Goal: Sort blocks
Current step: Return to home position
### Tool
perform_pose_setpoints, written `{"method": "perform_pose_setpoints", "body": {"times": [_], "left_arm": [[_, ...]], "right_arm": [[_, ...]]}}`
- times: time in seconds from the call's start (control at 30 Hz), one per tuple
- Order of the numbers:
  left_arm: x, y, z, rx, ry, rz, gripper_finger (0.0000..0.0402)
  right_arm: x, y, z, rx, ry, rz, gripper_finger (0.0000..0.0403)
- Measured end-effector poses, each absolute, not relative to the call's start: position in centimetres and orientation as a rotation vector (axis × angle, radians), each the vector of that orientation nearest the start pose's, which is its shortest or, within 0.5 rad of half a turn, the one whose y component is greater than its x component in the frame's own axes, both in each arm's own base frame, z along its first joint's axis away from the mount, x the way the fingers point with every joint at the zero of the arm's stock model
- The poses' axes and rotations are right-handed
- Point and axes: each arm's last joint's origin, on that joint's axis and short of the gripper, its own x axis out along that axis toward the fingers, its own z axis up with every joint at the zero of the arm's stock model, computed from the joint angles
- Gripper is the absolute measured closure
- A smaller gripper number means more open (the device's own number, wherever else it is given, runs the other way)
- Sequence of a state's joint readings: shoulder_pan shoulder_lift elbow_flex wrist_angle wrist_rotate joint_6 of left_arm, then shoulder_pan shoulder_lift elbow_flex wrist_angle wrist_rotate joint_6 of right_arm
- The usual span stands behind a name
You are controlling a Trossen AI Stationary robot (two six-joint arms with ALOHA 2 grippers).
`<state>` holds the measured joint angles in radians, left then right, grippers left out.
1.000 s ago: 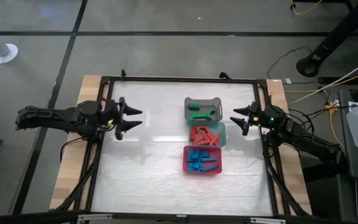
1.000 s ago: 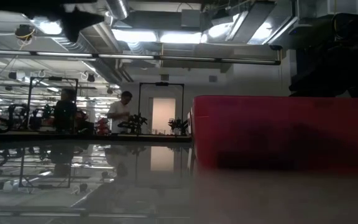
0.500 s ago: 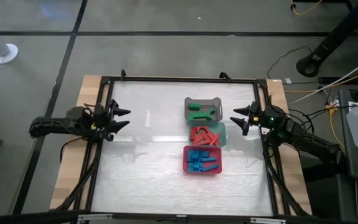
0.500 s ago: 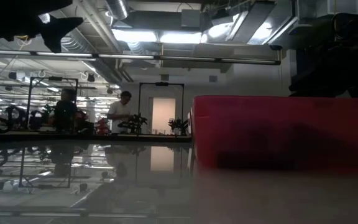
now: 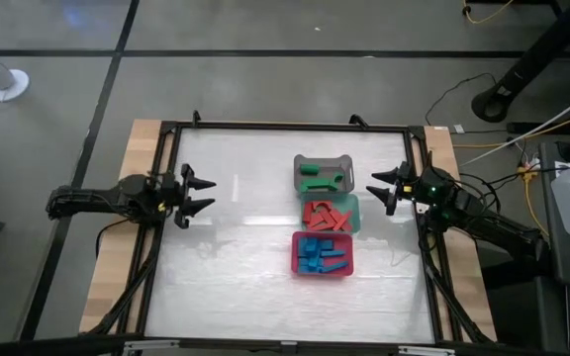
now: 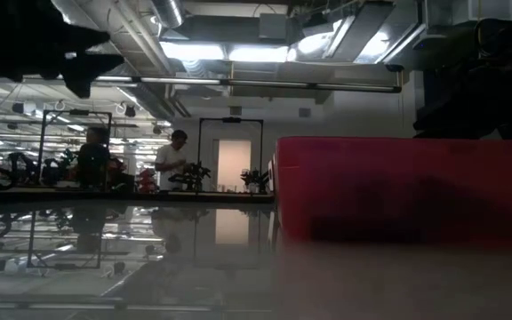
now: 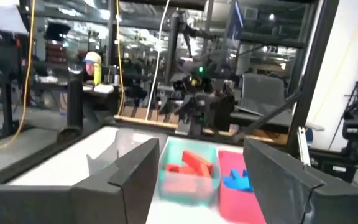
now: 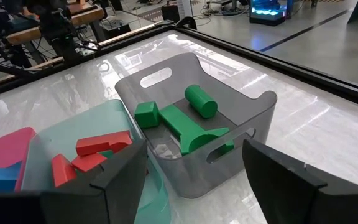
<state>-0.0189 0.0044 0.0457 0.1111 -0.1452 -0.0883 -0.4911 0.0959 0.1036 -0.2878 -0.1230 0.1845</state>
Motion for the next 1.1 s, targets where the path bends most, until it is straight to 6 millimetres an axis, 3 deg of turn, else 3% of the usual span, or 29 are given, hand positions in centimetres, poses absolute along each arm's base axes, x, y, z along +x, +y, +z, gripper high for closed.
{"method": "perform_pose_setpoints", "body": {"times": [0.27, 1.1], "left_arm": [[9.7, 0.2, 17.0, -0.141, -0.05, 0.124, 0.018], [10.0, 0.2, 16.6, -0.153, 0.003, 0.128, 0.018]], "right_arm": [[8.5, -4.1, 16.4, 0.266, 0.234, -0.39, 0.0139], [8.5, -4.1, 16.4, 0.267, 0.234, -0.39, 0.0139]]}}
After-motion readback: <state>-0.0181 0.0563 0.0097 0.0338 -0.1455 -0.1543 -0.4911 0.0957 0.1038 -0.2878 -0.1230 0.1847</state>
